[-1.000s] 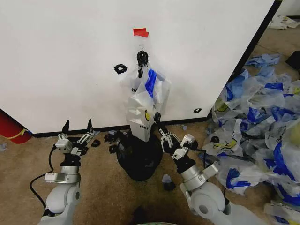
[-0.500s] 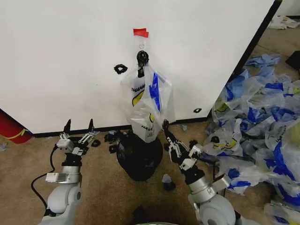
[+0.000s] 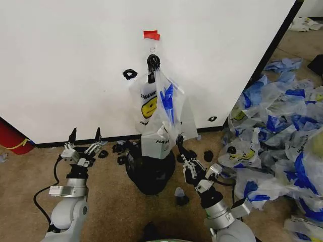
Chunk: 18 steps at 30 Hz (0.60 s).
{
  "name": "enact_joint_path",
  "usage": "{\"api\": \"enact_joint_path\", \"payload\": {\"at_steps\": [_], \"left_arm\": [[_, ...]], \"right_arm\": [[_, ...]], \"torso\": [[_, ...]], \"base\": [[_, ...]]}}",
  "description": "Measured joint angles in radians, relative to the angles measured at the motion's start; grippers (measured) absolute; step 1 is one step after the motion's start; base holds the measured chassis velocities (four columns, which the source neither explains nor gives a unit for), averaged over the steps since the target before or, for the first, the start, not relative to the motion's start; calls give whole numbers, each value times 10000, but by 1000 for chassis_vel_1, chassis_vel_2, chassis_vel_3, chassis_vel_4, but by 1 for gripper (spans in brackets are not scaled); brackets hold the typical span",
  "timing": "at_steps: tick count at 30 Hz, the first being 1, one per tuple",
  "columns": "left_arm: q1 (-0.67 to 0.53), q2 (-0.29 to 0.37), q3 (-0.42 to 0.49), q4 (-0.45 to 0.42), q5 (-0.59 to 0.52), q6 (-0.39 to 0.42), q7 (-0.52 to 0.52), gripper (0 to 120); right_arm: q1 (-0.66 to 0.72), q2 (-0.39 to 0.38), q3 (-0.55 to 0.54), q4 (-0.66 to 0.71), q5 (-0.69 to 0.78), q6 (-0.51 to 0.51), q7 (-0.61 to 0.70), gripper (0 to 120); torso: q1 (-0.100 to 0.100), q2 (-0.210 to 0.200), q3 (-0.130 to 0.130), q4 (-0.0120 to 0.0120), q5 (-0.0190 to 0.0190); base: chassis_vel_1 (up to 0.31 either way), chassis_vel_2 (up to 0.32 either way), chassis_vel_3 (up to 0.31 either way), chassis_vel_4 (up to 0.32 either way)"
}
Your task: Pick up the garbage bag from the wall and place it over the trash bin.
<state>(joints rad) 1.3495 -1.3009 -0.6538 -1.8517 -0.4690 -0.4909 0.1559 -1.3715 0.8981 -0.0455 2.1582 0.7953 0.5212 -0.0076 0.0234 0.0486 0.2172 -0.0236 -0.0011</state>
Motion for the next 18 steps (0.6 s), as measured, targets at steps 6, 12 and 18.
{"api": "enact_joint_path", "payload": {"at_steps": [6, 12, 18], "left_arm": [[21, 53, -29, -61, -58, -12, 0, 100], [40, 60, -31, -87, -69, -38, 0, 100], [75, 65, -35, -161, -86, -59, 0, 100]], "right_arm": [[-246, 25, 12, 0, -346, 224, -12, 0], [-471, 31, 70, -22, -588, 457, -139, 0], [-747, 132, 182, -13, -812, 672, -310, 0]], "torso": [[0, 0, 0, 0, 0], [0, 0, 0, 0, 0], [0, 0, 0, 0, 1]], "base": [[0, 0, 0, 0], [0, 0, 0, 0], [0, 0, 0, 0]]}}
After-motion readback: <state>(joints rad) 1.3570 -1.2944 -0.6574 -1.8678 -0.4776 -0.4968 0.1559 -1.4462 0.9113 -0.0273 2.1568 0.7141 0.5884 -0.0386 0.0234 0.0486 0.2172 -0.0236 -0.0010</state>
